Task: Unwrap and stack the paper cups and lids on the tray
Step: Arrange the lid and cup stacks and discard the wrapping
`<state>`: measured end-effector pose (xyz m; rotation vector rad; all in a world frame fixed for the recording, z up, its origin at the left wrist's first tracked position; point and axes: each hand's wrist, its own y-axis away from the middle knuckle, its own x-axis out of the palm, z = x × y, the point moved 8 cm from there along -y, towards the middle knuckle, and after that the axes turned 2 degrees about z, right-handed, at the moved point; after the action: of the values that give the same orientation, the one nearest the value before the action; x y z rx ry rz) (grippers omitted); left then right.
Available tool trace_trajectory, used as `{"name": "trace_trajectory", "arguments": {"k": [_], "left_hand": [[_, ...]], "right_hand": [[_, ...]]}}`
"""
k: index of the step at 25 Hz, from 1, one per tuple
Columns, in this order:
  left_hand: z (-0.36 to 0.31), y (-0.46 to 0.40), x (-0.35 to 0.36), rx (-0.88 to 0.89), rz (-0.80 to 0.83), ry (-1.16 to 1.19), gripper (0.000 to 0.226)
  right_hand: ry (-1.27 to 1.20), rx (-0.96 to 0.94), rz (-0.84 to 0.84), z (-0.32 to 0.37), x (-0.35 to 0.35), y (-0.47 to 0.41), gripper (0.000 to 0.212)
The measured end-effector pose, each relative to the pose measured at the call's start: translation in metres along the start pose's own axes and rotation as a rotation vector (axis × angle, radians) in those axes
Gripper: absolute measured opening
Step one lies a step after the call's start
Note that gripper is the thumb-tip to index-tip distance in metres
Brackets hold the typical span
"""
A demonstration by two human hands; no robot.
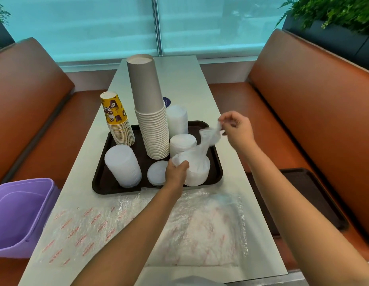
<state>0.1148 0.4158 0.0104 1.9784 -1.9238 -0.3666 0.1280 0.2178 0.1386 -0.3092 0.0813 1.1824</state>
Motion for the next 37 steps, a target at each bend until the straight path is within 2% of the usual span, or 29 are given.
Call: {"name": "trace_trajectory", "arguments": {"k": [2,3,4,5,6,7,8,10,12,15,17,20,23,27,29,31,32,33,34,36,37], "left_hand": [[0.003,-0.005,-0.001,-0.002,-0.004,0.048,0.04],[0.003,-0.008,-0.002,-0.004,-0.012,0.071,0.039],[0.002,-0.009,-0.002,0.002,-0.014,0.089,0.036],[0.0,-0.01,-0.001,0.015,-0.011,0.1,0.034],[-0.001,-0.01,0.001,0.027,-0.005,0.101,0.033],[-0.001,-0.01,0.003,0.032,0.005,0.1,0.035],[0.0,-0.009,0.006,0.027,0.013,0.088,0.038],[0.003,-0.008,0.009,0.024,0.019,0.063,0.042],[0.003,-0.006,0.006,0.043,0.001,0.076,0.044],[0.006,-0.007,-0.001,0.073,-0.047,0.032,0.044],[0.009,-0.008,0.0,0.08,-0.036,-0.06,0.044],[0.009,-0.009,0.008,0.122,0.04,-0.309,0.049],[0.002,-0.004,0.013,0.213,0.062,-0.486,0.053],[-0.018,0.008,0.006,0.385,-0.046,-0.614,0.054],[-0.042,0.018,0.007,0.61,-0.079,-0.577,0.045],[-0.065,0.025,0.018,0.794,0.015,-0.513,0.038],[-0.073,0.024,0.025,0.808,0.092,-0.511,0.038],[-0.076,0.018,0.033,0.754,0.165,-0.519,0.039],[-0.075,0.009,0.038,0.626,0.227,-0.52,0.041],[-0.063,-0.003,0.043,0.312,0.315,-0.444,0.048],[-0.059,-0.004,0.044,0.225,0.338,-0.411,0.052]], "right_hand": [[-0.127,-0.047,-0.124,0.006,-0.012,-0.002,0.022],[-0.129,-0.012,-0.127,0.001,-0.011,-0.001,0.013],[-0.082,0.082,-0.064,-0.01,-0.003,0.002,0.036],[-0.008,0.214,0.072,-0.027,0.01,0.006,0.056],[0.068,0.326,0.217,-0.042,0.024,0.015,0.06],[0.125,0.38,0.339,-0.052,0.036,0.024,0.049],[0.18,0.384,0.393,-0.058,0.043,0.027,0.03],[0.26,0.336,0.281,-0.061,0.039,0.021,0.005],[0.171,0.322,0.14,-0.057,0.029,0.014,0.014],[-0.12,0.319,-0.062,-0.048,0.006,0.012,0.018],[-0.194,0.392,-0.042,-0.051,0.006,0.018,0.014],[-0.051,0.56,0.141,-0.069,0.019,0.032,0.037],[-0.036,0.519,0.137,-0.071,0.027,0.036,0.01],[-0.073,0.441,0.079,-0.066,0.024,0.034,0.024],[-0.092,0.443,0.128,-0.066,0.029,0.036,0.023],[-0.056,0.465,0.246,-0.067,0.04,0.043,0.023],[-0.006,0.472,0.336,-0.067,0.046,0.047,0.025],[0.049,0.48,0.429,-0.066,0.051,0.052,0.027],[0.09,0.485,0.501,-0.065,0.054,0.056,0.028],[0.102,0.492,0.531,-0.062,0.056,0.059,0.026],[0.113,0.477,0.501,-0.061,0.053,0.056,0.029]]}}
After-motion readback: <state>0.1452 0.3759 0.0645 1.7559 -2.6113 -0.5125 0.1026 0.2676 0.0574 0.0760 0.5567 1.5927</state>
